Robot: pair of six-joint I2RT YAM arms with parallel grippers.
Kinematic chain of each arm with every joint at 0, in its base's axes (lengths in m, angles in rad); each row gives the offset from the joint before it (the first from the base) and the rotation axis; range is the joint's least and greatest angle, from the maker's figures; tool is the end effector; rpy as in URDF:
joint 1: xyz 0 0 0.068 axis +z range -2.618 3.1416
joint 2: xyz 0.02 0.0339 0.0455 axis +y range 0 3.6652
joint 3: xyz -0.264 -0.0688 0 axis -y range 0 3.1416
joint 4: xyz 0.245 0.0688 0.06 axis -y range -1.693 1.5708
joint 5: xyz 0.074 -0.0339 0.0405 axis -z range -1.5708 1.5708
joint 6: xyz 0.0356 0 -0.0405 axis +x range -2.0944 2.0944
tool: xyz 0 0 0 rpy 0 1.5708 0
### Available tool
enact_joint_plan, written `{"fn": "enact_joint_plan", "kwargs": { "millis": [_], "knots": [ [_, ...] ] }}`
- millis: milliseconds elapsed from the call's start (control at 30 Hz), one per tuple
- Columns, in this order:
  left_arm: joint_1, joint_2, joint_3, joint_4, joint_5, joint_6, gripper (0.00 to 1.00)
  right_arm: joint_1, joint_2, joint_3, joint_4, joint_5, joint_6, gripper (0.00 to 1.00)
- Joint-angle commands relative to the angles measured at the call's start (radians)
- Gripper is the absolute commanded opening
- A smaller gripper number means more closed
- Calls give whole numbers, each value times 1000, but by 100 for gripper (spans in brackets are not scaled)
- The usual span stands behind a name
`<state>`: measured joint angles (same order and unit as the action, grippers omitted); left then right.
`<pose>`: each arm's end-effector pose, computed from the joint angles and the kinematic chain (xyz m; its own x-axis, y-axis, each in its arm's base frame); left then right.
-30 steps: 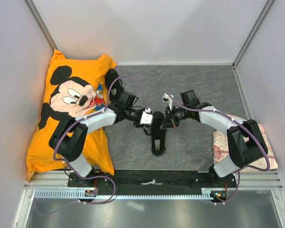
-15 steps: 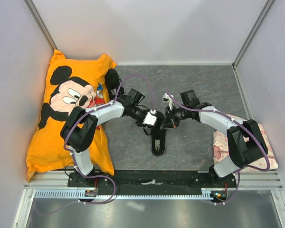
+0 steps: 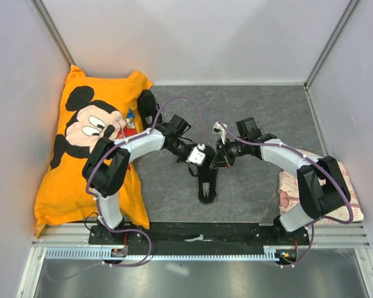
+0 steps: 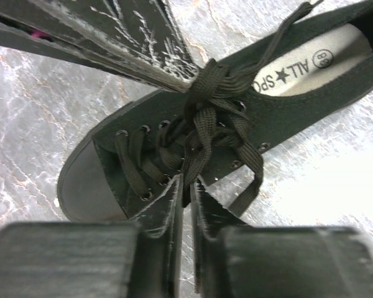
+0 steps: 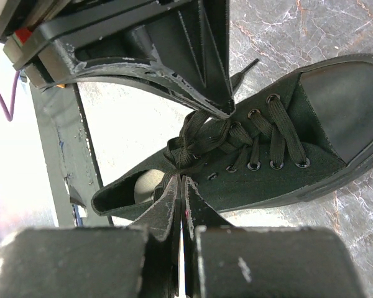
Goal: Tie the shoes
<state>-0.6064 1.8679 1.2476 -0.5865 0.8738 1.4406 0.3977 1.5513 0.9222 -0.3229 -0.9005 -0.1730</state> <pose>0.2852 -0.2310 0.1818 0.4855 0.4379 -0.7567 0.8380 -0.4798 0.2600 0.2695 0.1435 0.2035 -0.6262 -0.3791 -0.6813 -0.7791 0.3365 0.5290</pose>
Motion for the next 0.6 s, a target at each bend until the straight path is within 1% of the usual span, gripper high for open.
{"fn": "enact_joint_plan", "kwargs": {
  "millis": [0,33,133,300,400,567],
  "knots": [
    [-1,-35,-8,-36,28,32,6,4,-45,1,-11,3,-25,0],
    [0,-55,-19,-35,25,32,2,4,-52,0,-18,12,-29,0],
    [5,-81,-60,-32,14,26,2,-6,-66,-9,-54,43,-40,0],
    [31,-136,-120,-12,-9,-26,2,-25,-82,-26,-126,101,-95,0],
    [48,-162,-151,-10,-19,-25,2,-28,-86,-34,-160,124,-126,0],
    [82,-182,-175,-10,-38,-26,2,-34,-80,-46,-174,169,-160,0]
  ]
}}
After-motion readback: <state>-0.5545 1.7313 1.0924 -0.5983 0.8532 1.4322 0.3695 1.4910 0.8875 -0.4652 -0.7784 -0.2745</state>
